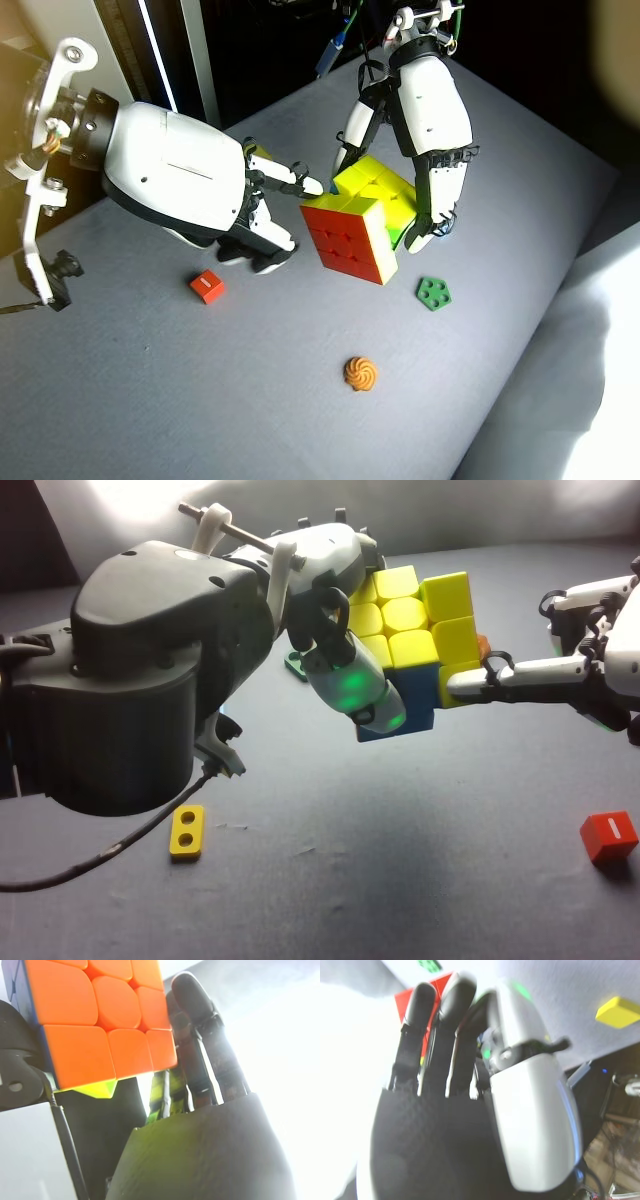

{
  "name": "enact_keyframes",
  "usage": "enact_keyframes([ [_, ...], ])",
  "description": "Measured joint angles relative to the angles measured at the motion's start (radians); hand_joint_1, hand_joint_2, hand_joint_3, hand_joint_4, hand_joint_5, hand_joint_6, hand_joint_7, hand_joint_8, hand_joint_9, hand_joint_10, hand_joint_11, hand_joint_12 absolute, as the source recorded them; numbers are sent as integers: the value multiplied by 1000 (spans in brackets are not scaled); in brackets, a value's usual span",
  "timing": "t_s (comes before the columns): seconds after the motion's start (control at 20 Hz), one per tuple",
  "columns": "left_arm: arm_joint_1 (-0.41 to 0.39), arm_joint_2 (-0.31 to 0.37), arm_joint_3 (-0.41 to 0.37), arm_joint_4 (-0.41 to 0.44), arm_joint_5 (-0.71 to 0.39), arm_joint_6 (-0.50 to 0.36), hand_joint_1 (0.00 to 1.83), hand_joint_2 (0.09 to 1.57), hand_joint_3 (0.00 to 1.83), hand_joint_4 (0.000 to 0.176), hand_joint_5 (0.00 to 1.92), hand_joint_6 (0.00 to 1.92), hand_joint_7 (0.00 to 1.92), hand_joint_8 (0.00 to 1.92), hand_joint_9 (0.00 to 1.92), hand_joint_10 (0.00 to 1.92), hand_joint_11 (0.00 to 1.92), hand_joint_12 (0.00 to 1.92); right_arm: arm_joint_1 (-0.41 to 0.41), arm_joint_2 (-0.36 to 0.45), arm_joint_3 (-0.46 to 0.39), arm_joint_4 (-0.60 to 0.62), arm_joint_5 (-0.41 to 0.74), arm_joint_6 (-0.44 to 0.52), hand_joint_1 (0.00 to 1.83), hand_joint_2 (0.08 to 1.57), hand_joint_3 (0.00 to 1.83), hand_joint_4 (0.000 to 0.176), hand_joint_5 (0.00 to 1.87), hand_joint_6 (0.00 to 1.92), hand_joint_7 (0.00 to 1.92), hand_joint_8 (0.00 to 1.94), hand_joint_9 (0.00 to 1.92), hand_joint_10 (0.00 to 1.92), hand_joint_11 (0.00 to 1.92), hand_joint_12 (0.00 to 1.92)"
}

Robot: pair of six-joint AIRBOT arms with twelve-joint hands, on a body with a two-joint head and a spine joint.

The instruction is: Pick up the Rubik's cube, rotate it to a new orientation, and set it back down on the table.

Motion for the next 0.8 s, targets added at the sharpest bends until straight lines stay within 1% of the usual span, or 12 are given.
enact_keyframes([
  [0.05, 0, 0, 0, 0, -2, 2, 1344, 1207, 2, 0, 816, 1055, 803, 1357, 675, 1548, 427, 1497, -10, -6, 0, 4, -11, 0, 1481, 1134, 3, 141, 0, 0, 867, 1327, 819, 1234, 126, 1491],
  [0.2, -1, 0, 0, 1, 2, -1, 1350, 1190, 0, 0, 854, 1016, 827, 1296, 708, 1511, 462, 1471, -43, -45, 21, 0, -31, -1, 1361, 1123, 0, 138, 0, 0, 931, 1180, 652, 1002, 53, 1525],
  [0.25, -2, 0, 0, 1, 0, -1, 1351, 1189, 0, 0, 853, 1002, 833, 1298, 706, 1513, 469, 1472, -46, -58, 27, 0, -38, -3, 1457, 1123, 11, 128, 0, 0, 886, 1275, 793, 1194, 67, 1553],
  [0.3, -2, 0, 0, 2, -2, -1, 1351, 1188, 0, 0, 850, 1019, 841, 1287, 709, 1500, 452, 1466, -48, -68, 31, 1, -45, -2, 1475, 1131, 12, 122, 0, 0, 890, 1400, 808, 1142, 85, 1554],
  [0.35, -2, 0, 0, 2, -2, -1, 1353, 1180, 0, 0, 851, 1024, 865, 1240, 725, 1479, 442, 1449, -48, -72, 31, 0, -50, -3, 1571, 1108, 6, 124, 0, 0, 862, 1667, 816, 1275, 66, 1557],
  [0.45, -2, 0, 0, 1, -3, -1, 1355, 1176, 0, 0, 865, 1006, 868, 1231, 732, 1471, 469, 1440, -48, -82, 31, 1, -56, -3, 1556, 1082, 2, 135, 0, 0, 866, 1760, 825, 1281, 94, 1521],
  [0.5, -2, 0, 1, 2, -4, 0, 1353, 1187, 0, 0, 857, 987, 842, 1288, 710, 1513, 465, 1468, -58, -87, 31, 3, -67, -3, 1465, 1117, 17, 137, 0, 0, 885, 1292, 806, 1227, 84, 1475],
  [0.55, -2, 0, 2, 2, -5, 0, 1353, 1187, 0, 0, 857, 987, 842, 1288, 710, 1513, 465, 1468, -64, -94, 32, 4, -77, -5, 1465, 1117, 17, 137, 0, 0, 885, 1292, 806, 1227, 84, 1475],
  [0.6, -2, 0, 4, -2, -6, -2, 1366, 1143, 0, 0, 932, 922, 924, 1123, 804, 1373, 559, 1376, -79, -107, 40, 6, -89, -5, 1324, 1081, 0, 125, 0, 0, 847, 1605, 700, 1446, 60, 1517],
  [0.65, -2, 0, 4, -1, -2, -6, 1366, 1143, 0, 0, 932, 922, 924, 1123, 804, 1373, 559, 1376, -85, -116, 47, 4, -93, -8, 1324, 1081, 0, 125, 0, 0, 847, 1605, 700, 1446, 60, 1517],
  [0.7, -4, 0, 4, 2, 4, -8, 1362, 1150, 0, 0, 930, 932, 895, 1154, 787, 1403, 549, 1366, -95, -122, 50, 4, -102, -10, 1325, 1113, 50, 141, 0, 0, 865, 1348, 677, 1451, 59, 1536],
  [0.8, -4, 0, 4, 2, 3, -8, 1358, 1162, 1, 0, 920, 936, 864, 1211, 758, 1440, 512, 1390, -95, -122, 50, 5, -103, -10, 1346, 1120, 32, 130, 0, 0, 901, 1214, 615, 1356, 116, 1578],
])
